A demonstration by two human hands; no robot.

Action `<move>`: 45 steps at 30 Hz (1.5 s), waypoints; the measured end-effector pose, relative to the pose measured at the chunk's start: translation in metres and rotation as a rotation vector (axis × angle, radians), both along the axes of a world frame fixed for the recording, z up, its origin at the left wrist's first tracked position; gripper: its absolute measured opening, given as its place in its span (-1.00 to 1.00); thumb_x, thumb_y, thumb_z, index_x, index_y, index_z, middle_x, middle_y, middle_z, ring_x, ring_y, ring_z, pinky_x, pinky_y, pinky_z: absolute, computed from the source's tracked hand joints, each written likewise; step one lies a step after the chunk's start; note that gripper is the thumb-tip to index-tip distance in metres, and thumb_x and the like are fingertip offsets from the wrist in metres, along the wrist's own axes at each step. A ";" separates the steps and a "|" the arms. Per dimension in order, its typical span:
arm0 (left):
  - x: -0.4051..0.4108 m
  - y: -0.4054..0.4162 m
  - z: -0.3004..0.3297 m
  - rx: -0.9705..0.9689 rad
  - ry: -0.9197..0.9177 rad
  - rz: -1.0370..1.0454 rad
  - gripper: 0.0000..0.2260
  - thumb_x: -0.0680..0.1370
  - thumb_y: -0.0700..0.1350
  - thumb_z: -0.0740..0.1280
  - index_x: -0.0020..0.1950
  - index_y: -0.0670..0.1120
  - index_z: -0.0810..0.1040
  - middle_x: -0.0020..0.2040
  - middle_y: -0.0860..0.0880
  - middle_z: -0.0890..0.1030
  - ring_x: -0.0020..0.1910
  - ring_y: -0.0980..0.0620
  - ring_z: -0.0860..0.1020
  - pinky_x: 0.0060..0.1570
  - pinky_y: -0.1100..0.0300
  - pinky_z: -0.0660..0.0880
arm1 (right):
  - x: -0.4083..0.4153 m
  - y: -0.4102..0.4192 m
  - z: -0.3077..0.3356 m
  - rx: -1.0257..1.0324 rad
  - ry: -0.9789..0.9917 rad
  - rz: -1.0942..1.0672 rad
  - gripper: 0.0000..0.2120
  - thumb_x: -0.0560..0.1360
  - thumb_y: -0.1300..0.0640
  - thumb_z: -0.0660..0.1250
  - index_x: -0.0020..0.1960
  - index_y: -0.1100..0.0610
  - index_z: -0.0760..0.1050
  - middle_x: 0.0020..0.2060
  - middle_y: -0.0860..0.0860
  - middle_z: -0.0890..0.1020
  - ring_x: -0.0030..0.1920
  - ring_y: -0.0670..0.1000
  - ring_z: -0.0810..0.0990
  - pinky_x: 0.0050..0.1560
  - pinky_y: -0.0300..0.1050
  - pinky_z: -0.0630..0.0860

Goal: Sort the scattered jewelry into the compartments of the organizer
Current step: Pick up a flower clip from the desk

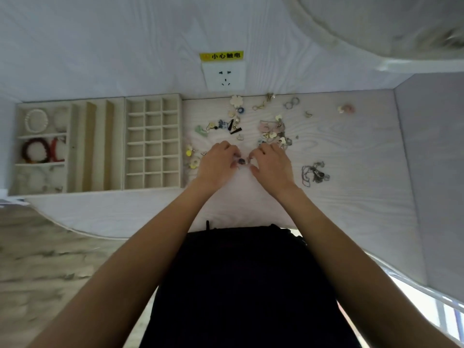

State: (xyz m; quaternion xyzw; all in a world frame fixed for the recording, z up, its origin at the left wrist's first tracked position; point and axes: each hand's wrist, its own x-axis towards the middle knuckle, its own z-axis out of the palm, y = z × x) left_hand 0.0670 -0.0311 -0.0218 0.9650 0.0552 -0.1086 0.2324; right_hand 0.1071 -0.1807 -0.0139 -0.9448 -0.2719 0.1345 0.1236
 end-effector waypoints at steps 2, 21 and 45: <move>-0.001 0.003 0.001 -0.003 -0.004 0.033 -0.80 0.51 -0.24 0.27 0.10 -0.16 0.57 0.06 -0.14 0.53 0.05 -0.14 0.49 -0.04 0.09 0.39 | 0.001 -0.004 0.000 0.018 0.014 -0.030 -0.76 0.49 0.21 0.24 0.15 0.17 0.50 0.10 0.10 0.52 0.14 0.12 0.43 0.06 -0.06 0.36; -0.049 0.004 0.042 -0.790 -0.157 0.487 -0.86 0.52 -0.20 0.37 0.00 0.03 0.59 -0.14 0.20 0.62 -0.15 0.28 0.58 -0.11 0.43 0.45 | -0.011 0.023 0.044 0.727 0.828 -0.553 -0.76 0.43 0.30 0.38 0.07 0.11 0.49 -0.18 0.05 0.59 -0.18 -0.06 0.56 -0.15 -0.24 0.52; -0.116 0.125 0.015 -0.456 -0.061 0.636 -0.91 0.46 -0.17 0.39 -0.05 -0.06 0.60 -0.22 0.09 0.60 -0.28 0.24 0.50 -0.19 0.42 0.41 | -0.061 0.143 0.021 0.144 0.155 0.167 -0.87 0.51 0.09 0.29 0.02 0.04 0.58 -0.15 -0.05 0.64 -0.12 -0.02 0.52 -0.20 -0.18 0.34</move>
